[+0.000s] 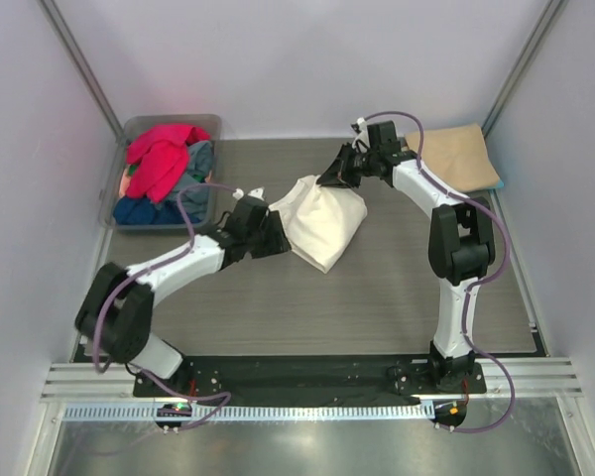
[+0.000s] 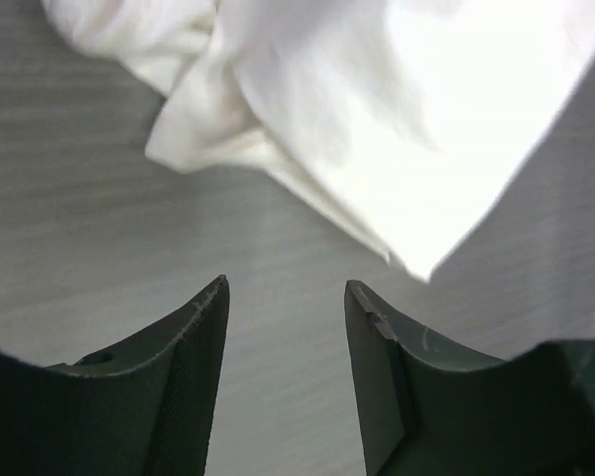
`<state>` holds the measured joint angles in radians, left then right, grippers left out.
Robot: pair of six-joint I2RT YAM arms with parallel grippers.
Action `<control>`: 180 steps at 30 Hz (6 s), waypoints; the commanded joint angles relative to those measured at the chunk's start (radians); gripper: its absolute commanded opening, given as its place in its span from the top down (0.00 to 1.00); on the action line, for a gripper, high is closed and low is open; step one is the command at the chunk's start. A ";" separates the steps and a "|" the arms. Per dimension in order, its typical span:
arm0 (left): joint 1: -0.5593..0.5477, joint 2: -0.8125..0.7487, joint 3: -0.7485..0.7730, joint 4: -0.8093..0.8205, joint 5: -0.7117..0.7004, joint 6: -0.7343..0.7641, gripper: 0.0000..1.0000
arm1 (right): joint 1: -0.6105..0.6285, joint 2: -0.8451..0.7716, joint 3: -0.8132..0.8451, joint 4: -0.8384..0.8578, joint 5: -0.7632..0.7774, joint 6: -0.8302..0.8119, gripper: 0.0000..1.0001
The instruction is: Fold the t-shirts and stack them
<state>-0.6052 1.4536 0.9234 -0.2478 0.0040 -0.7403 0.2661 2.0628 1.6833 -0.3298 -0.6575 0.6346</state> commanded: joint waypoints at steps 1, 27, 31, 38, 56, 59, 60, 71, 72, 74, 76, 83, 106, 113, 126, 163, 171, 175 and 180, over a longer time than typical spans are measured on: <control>0.044 0.161 0.087 0.207 0.040 -0.008 0.49 | -0.008 -0.021 0.027 0.071 -0.070 -0.010 0.99; 0.076 0.395 0.089 0.583 -0.018 -0.060 0.55 | -0.048 0.010 0.004 0.069 -0.143 -0.042 0.99; 0.076 0.402 0.068 0.665 -0.009 -0.074 0.55 | -0.048 0.013 0.007 0.071 -0.152 -0.047 0.99; 0.076 0.448 0.083 0.682 -0.024 -0.083 0.59 | -0.048 0.023 0.013 0.067 -0.162 -0.047 0.99; 0.071 0.180 0.121 0.257 -0.153 -0.148 1.00 | -0.070 0.014 0.022 0.037 -0.179 -0.055 0.99; 0.071 0.105 0.117 0.187 -0.173 -0.148 1.00 | -0.070 0.028 0.053 0.020 -0.188 -0.049 0.99; 0.071 0.091 0.115 0.173 -0.177 -0.148 1.00 | -0.070 0.034 0.064 0.015 -0.188 -0.046 0.99; 0.081 0.017 0.209 0.045 -0.271 -0.056 1.00 | -0.034 0.141 0.280 -0.038 -0.185 -0.021 0.99; 0.085 0.027 0.238 0.036 -0.279 -0.035 1.00 | -0.028 0.155 0.298 -0.038 -0.183 -0.016 0.99; 0.111 0.042 0.262 0.024 -0.274 -0.018 1.00 | -0.027 0.200 0.360 -0.043 -0.183 -0.006 0.99; 0.137 0.083 0.293 0.025 -0.225 0.002 1.00 | -0.028 0.230 0.397 -0.043 -0.183 0.000 0.99; 0.225 0.275 0.396 0.056 -0.135 0.079 1.00 | -0.027 0.414 0.574 -0.043 -0.177 0.042 0.99; 0.291 0.458 0.886 -0.279 -0.024 0.151 0.47 | -0.045 0.110 0.253 0.216 -0.074 -0.018 0.01; 0.167 0.272 0.447 -0.003 0.151 -0.003 0.56 | 0.008 -0.044 -0.115 0.323 -0.162 -0.006 0.29; 0.133 0.524 0.344 0.165 0.186 -0.027 0.62 | -0.025 0.066 -0.445 0.500 -0.087 -0.010 0.57; 0.168 -0.586 0.049 -0.489 -0.084 0.292 0.40 | -0.071 0.051 -0.088 0.167 0.087 -0.182 0.00; 0.166 -0.719 -0.026 -0.479 -0.153 0.256 0.33 | -0.022 0.356 0.114 0.209 0.047 -0.104 0.00; 0.166 -0.733 0.012 -0.599 -0.203 0.237 0.33 | 0.050 0.433 0.179 0.186 0.041 -0.121 0.00; 0.165 -0.846 -0.021 -0.590 -0.226 0.223 0.31 | 0.099 0.491 0.178 0.241 -0.023 -0.075 0.10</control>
<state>-0.4385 0.6861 0.8997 -0.8360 -0.1852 -0.5014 0.3180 2.4630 1.8912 -0.0235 -0.6426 0.5308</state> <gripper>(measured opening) 0.678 0.930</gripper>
